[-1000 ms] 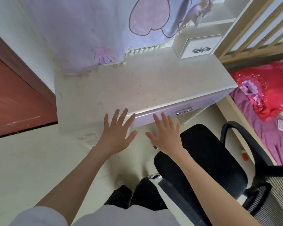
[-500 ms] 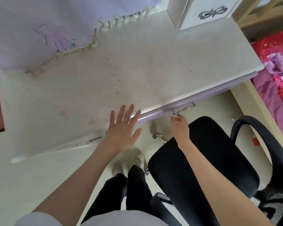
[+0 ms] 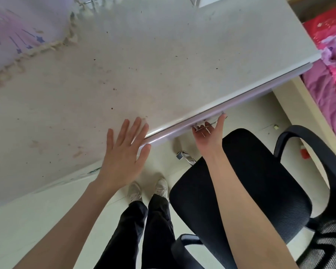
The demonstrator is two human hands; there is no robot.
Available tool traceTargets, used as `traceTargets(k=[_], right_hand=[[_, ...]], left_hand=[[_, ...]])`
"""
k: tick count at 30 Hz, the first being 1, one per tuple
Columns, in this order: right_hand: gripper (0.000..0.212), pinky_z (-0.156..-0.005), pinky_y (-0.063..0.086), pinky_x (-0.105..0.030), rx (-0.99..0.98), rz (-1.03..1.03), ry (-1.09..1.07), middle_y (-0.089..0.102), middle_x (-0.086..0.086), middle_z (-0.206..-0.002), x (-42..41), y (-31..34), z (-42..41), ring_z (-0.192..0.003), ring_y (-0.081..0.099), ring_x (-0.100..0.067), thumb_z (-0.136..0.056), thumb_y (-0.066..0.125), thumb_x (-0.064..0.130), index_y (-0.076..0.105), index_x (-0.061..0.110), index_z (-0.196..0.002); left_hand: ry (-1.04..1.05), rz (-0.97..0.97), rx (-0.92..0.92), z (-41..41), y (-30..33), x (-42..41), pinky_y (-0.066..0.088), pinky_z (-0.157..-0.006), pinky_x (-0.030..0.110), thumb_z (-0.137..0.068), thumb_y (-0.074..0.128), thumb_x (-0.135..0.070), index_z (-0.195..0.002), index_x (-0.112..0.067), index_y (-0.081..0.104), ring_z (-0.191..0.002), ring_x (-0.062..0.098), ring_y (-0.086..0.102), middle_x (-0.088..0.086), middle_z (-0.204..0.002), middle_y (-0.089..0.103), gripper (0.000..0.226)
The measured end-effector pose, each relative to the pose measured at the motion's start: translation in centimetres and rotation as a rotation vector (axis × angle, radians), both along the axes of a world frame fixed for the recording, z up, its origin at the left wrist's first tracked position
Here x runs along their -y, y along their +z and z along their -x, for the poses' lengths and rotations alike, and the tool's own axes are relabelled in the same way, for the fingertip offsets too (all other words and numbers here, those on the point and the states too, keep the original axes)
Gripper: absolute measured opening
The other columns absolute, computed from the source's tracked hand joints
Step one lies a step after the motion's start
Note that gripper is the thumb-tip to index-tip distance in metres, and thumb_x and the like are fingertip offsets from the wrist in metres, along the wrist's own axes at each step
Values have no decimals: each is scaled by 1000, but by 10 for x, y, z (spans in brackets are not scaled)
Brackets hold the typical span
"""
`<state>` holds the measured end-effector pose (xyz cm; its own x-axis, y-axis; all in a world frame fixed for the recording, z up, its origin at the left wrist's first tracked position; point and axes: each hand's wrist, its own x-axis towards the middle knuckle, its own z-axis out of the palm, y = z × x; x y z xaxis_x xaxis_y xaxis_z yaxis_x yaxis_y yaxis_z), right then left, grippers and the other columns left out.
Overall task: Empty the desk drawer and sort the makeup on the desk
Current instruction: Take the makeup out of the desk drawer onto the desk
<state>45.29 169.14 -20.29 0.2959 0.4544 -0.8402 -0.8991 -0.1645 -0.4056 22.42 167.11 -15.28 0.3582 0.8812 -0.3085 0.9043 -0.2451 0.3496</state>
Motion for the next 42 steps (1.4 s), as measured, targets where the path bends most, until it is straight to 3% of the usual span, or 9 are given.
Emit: traceTargets(k=[9,13,17,23,29,32,34,37,42], right_hand=[[49,-93,48,-34,96,-15,67,43,-1,-71,27,4,-2,-66,47,-14,-85,52,59,48,10,-80],[57,-82,49,-32,135,-9,115,51,-4,-83,54,-3,-9,-81,55,-18,-85,48,62,53,7,-97],[89,-87,49,-34,126,-9,80,52,-13,-115,78,-8,-14,-110,55,-27,-68,56,66,47,3,-131],[84,-94,47,-36,119,9,56,53,-13,-117,84,-6,-15,-112,54,-27,-71,56,64,47,5,-131],[97,-85,48,-34,105,33,48,52,-15,-126,96,-2,-18,-114,53,-27,-59,64,67,46,5,-132],[113,-84,49,-34,98,28,33,54,-13,-123,104,-1,-19,-113,54,-26,-42,76,70,46,5,-130],[106,-85,48,-35,65,39,11,52,-13,-127,107,-3,-22,-114,53,-25,-55,70,67,42,4,-134],[87,-102,42,-40,-5,60,8,51,-14,-131,110,-11,-23,-119,51,-27,-74,55,66,42,4,-135],[88,-108,37,-41,-39,51,19,51,-12,-132,109,-15,-23,-121,51,-27,-74,52,70,44,7,-134]], left_hand=[[-14,80,-19,1,6,-5,-15,-112,40,-79,-12,-56,-137,-42,-13,-133,-1,-25,-24,-146,-19,59],[-20,53,-32,1,6,-4,-13,-113,41,-81,-13,-53,-138,-39,-13,-133,-1,-24,-23,-145,-20,59],[-25,45,-51,0,4,-4,-14,-112,41,-81,-13,-52,-137,-39,-15,-132,0,-25,-23,-144,-21,58],[-30,32,-70,1,3,-5,-12,-113,42,-82,-11,-52,-144,-36,-5,-139,6,-17,-22,-145,-18,65],[-31,31,-66,0,4,-5,-11,-113,43,-81,-12,-52,-139,-38,-12,-137,4,-18,-22,-145,-18,60],[-52,-9,-95,2,0,-3,-7,-113,46,-85,-4,-51,-145,-34,-4,-143,14,-9,-15,-151,-11,63],[-83,-70,-124,1,-3,-1,0,-113,51,-89,5,-48,-148,-29,6,-144,22,1,-5,-156,2,61],[-103,-101,-138,1,-7,1,9,-110,58,-92,15,-44,-147,-22,17,-142,30,14,3,-155,16,59],[-118,-130,-145,2,-9,0,11,-109,59,-92,15,-43,-147,-20,20,-141,32,16,6,-154,19,59]])
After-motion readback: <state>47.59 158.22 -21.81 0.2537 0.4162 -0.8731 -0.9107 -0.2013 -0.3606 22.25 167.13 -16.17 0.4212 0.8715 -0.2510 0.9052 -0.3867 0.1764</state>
